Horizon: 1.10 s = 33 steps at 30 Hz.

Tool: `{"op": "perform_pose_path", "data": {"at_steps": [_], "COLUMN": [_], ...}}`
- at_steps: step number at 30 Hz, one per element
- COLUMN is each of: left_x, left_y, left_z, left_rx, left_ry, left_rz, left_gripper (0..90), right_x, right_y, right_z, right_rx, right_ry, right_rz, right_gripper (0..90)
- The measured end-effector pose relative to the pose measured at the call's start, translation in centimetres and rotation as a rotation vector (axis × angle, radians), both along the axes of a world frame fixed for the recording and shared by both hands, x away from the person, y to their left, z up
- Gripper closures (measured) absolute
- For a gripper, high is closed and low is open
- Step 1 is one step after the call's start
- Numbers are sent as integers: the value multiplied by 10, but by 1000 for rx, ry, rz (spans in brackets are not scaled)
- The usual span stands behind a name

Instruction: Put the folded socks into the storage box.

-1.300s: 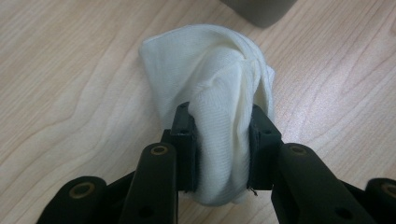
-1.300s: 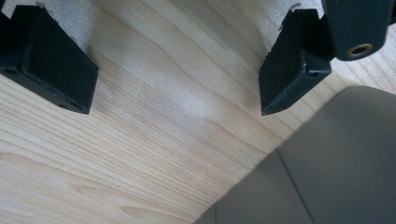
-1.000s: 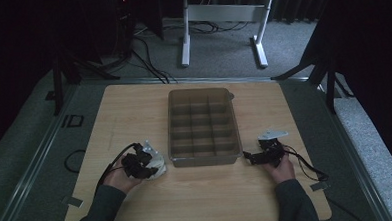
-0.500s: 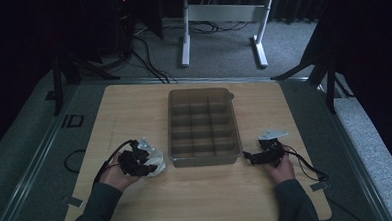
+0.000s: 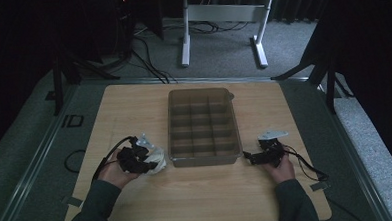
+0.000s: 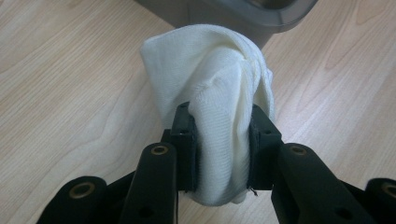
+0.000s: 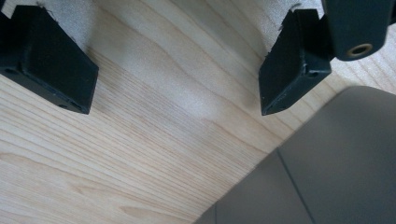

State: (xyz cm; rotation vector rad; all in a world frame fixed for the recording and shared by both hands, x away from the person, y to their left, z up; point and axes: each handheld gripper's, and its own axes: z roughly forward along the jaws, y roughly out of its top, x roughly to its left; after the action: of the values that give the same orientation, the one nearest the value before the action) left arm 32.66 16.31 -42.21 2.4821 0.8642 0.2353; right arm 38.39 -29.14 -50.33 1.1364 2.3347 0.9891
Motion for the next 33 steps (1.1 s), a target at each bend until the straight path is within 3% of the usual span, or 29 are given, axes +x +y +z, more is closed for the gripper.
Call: {"op": "perform_pose_path", "data": {"at_steps": [33], "left_x": [3], "left_y": [3], "left_z": [29], "left_rx": [-14], "left_ry": [-31], "left_rz": [-48], "left_gripper": [700], "right_x": [0], "right_y": [0], "right_z": [0], "right_rx": [-1], "right_ry": [0], "right_rz": [0], "right_gripper": [116]}}
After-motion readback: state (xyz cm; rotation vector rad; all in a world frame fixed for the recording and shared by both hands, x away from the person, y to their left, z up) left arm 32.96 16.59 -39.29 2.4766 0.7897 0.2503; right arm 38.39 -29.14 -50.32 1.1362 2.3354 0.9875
